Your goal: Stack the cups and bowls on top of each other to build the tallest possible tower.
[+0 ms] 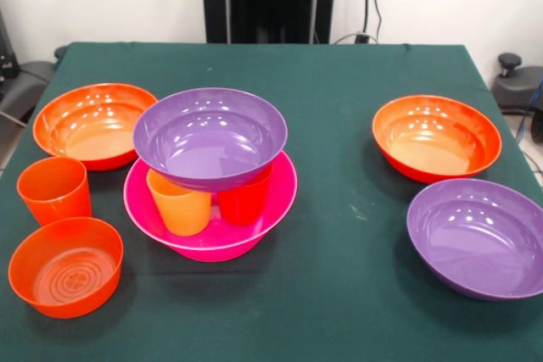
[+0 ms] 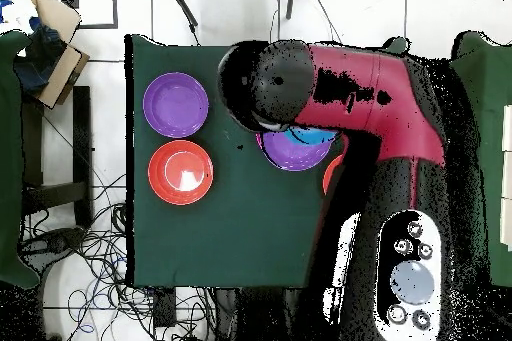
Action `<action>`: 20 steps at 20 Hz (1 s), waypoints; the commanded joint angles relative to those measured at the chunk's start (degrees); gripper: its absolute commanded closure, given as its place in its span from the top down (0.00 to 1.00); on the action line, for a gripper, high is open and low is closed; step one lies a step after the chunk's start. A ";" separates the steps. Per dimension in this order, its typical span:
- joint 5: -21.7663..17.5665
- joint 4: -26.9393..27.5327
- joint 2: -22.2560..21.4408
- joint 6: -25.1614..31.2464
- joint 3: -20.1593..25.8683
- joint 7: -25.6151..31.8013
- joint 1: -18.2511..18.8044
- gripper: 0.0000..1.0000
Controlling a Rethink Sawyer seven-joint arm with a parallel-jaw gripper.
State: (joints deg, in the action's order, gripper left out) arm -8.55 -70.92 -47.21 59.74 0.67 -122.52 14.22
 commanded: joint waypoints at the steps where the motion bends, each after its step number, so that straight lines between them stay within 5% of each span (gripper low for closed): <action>1: 0.21 3.05 8.74 -2.05 6.20 1.72 1.37 0.00; 13: -1.15 11.32 15.86 -2.23 5.58 1.20 0.00 0.00; 20: -0.35 11.46 17.95 -2.15 5.92 2.98 0.47 0.00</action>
State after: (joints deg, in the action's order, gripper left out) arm -7.84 -61.25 -32.96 58.59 1.53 -122.52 14.81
